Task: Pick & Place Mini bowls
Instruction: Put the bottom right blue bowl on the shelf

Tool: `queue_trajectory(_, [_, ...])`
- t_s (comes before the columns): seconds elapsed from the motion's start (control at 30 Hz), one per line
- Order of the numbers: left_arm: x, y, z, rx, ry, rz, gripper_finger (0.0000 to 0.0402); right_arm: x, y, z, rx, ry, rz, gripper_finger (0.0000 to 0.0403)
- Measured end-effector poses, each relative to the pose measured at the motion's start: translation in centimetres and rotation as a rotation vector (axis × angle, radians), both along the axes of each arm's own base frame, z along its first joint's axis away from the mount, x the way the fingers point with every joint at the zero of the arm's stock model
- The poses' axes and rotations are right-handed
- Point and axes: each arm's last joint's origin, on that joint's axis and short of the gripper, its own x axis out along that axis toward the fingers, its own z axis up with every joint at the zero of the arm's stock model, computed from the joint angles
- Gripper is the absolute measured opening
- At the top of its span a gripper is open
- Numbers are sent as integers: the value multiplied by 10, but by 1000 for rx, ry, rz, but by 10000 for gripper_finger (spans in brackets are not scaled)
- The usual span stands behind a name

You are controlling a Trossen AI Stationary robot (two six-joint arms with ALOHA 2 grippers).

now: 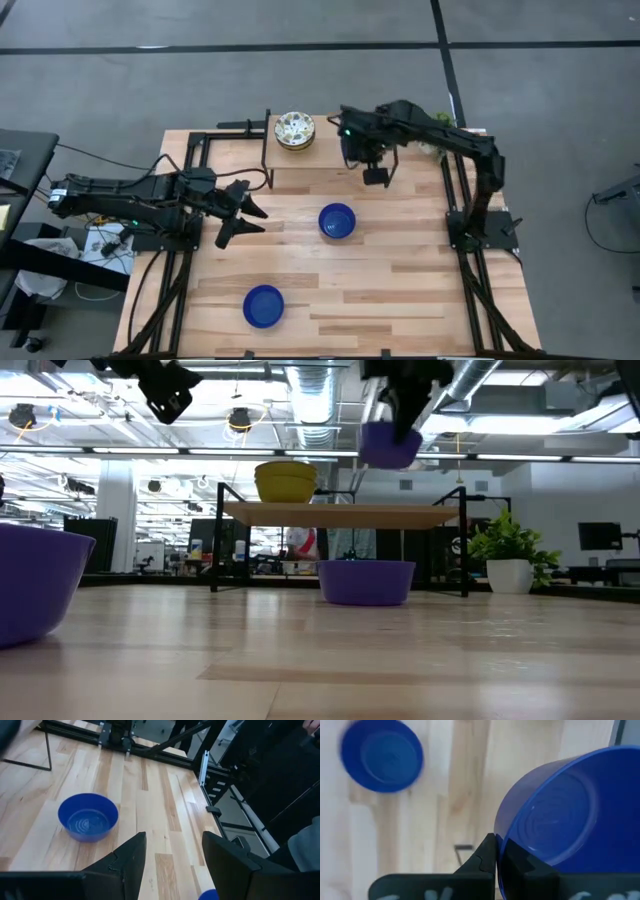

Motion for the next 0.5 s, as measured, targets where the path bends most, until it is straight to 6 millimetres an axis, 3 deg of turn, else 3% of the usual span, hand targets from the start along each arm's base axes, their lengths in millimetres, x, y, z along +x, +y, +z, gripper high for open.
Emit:
queue_trajectory(0.27, [7, 0, -4, 0, 29, 0, 192, 19, -42, -26, -3, 100, 13, 0])
queue_trajectory(0.5, [7, 0, -4, 1, 29, 2, 192, 24, -67, -51, 24, 179, -41, 0])
